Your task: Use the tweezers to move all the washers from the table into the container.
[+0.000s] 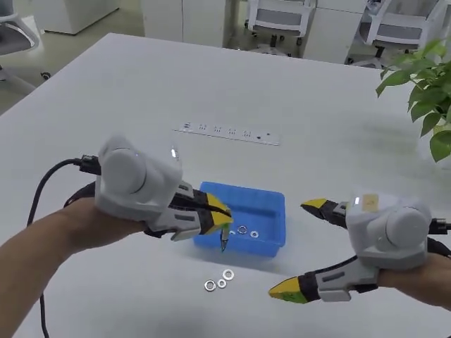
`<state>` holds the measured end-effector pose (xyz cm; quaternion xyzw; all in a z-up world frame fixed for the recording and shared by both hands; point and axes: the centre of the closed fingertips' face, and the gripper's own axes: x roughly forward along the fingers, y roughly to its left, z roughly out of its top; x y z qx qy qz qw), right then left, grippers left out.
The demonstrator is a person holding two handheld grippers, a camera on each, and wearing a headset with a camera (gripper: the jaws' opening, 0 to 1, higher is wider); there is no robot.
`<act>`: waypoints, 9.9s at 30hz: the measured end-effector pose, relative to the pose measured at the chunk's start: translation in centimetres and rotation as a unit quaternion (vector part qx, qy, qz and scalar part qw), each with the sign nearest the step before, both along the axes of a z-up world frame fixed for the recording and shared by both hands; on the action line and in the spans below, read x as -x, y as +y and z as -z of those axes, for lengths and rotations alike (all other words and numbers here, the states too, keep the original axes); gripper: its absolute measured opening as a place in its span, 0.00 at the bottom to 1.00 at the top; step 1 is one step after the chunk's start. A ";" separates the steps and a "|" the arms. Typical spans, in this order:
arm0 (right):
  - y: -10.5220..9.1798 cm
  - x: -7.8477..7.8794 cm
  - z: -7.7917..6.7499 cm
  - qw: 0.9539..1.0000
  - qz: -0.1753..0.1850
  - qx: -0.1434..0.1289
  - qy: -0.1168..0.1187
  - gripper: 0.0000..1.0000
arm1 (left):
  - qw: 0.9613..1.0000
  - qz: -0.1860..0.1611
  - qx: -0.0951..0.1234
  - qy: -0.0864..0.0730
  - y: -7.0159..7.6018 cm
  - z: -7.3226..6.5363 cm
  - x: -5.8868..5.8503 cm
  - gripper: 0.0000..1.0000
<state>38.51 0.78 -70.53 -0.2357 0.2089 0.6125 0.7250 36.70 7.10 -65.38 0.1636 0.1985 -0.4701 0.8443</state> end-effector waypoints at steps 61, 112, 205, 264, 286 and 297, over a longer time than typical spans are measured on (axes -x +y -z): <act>0.0 2.3 2.0 0.999 -0.026 0.028 0.013 0.98 | 0.999 0.016 -0.017 0.044 0.1 5.1 3.5 0.06; 7.3 6.0 3.7 0.977 -0.210 0.031 -0.001 0.25 | 0.993 0.090 -0.071 0.029 0.3 5.3 3.8 0.06; 8.9 5.1 -0.1 0.970 -0.238 0.038 -0.021 0.07 | 0.999 -0.036 0.021 0.030 4.0 3.7 3.3 0.74; 10.6 -5.3 1.6 0.977 -0.203 0.039 -0.054 0.07 | 0.995 -0.077 0.060 0.025 5.9 2.6 1.6 0.99; 10.4 -4.4 4.3 0.976 -0.211 0.048 -0.015 0.08 | 0.995 -0.056 0.075 0.028 4.3 2.6 -0.3 0.77; 10.4 -4.2 4.4 0.975 -0.215 0.046 -0.019 0.08 | 0.997 -0.048 0.058 0.013 3.3 2.4 -2.6 0.47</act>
